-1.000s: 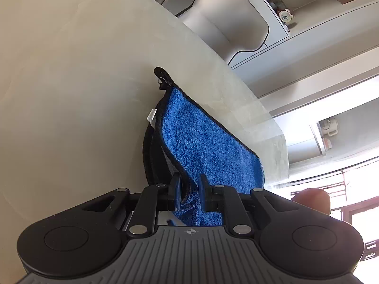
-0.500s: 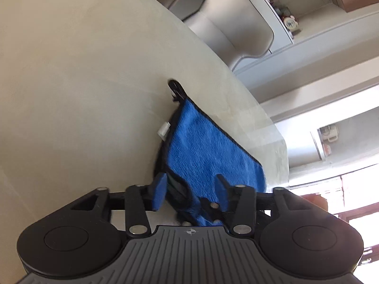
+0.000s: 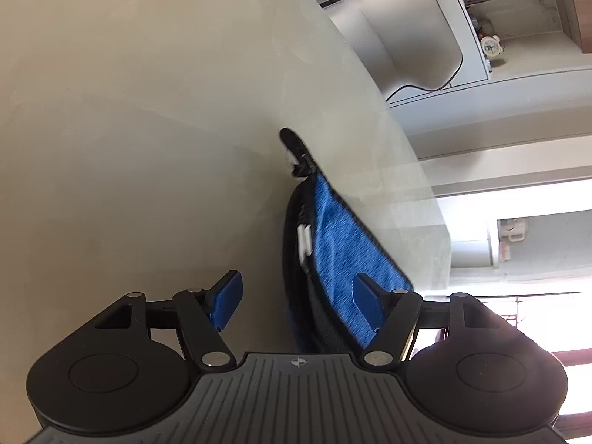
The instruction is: Fold towel
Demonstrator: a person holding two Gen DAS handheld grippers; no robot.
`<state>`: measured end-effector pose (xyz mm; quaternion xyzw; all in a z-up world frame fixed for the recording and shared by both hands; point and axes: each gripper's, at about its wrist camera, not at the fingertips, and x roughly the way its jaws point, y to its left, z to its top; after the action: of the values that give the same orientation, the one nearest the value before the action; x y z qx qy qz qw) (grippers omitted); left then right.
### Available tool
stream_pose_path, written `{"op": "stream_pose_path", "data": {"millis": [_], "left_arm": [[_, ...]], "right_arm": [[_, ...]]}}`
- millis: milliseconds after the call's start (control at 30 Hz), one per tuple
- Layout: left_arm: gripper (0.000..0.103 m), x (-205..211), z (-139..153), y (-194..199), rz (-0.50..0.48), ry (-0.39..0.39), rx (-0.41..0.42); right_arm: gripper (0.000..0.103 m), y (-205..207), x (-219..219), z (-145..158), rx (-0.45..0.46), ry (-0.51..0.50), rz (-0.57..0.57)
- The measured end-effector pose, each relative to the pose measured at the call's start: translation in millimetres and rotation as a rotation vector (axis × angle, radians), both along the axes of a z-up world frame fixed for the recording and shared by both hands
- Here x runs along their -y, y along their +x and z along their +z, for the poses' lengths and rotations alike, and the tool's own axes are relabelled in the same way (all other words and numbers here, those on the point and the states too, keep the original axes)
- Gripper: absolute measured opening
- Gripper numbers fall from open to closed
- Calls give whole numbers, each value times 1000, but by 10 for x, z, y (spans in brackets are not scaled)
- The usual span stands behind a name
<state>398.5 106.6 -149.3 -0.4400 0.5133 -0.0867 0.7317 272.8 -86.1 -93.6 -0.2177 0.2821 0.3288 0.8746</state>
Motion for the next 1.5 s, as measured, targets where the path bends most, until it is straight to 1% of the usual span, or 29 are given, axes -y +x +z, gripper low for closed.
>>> {"op": "stream_pose_path", "data": {"millis": [133,233,300,333,367,400,433,467,533,600,633,667,733,800,867,933,967,1000,1067,1133,1233,1400,1500], "left_arm": [[70,77,-15,188,-11,2,19],[67,152,21,283,-28,43,51],[55,195,51,326,-40,79,72],[39,218,71,348,-50,100,85],[28,236,93,365,-62,119,97],[23,245,110,374,-67,127,103],[13,251,124,382,-72,131,107],[11,252,136,388,-73,131,107],[11,248,155,388,-73,136,106],[10,243,177,382,-75,147,106],[10,239,182,382,-76,151,105],[10,235,186,382,-75,153,103],[9,227,187,388,-70,155,96],[9,219,189,394,-65,157,89],[9,221,196,401,-69,155,86],[9,235,215,412,-76,154,86],[9,259,238,423,-83,154,88],[9,282,261,434,-90,155,91],[9,347,308,465,-101,140,100],[9,436,368,503,-114,121,114],[9,707,525,567,-170,122,159],[9,1268,655,676,-279,120,204],[9,1651,622,700,-349,129,211]], "right_arm": [[12,12,0,4,-10,3,2],[13,33,-18,5,-5,-3,9],[13,38,-31,0,4,-9,10],[13,41,-35,-5,7,-10,10],[14,40,-38,-10,9,-7,8],[14,37,-41,-15,11,-3,6],[16,33,-44,-22,15,0,4],[16,29,-47,-29,20,1,2],[19,25,-60,-42,24,1,2],[31,9,-85,-53,38,-1,1],[41,-17,-100,-57,56,-4,-1],[44,-28,-119,-57,80,-7,1],[44,-38,-158,-57,112,-12,15],[42,-37,-186,-53,118,-5,28],[16,-38,-194,-39,98,11,33],[15,-10,-173,-28,64,28,14],[12,14,-146,-19,50,42,1],[12,29,-87,-8,29,69,-23],[12,23,42,38,1,138,-72],[12,33,262,119,-30,250,-146],[12,6,621,197,-55,394,-261],[12,-111,1201,163,-88,549,-441],[12,-197,1495,81,-121,628,-519]]}}
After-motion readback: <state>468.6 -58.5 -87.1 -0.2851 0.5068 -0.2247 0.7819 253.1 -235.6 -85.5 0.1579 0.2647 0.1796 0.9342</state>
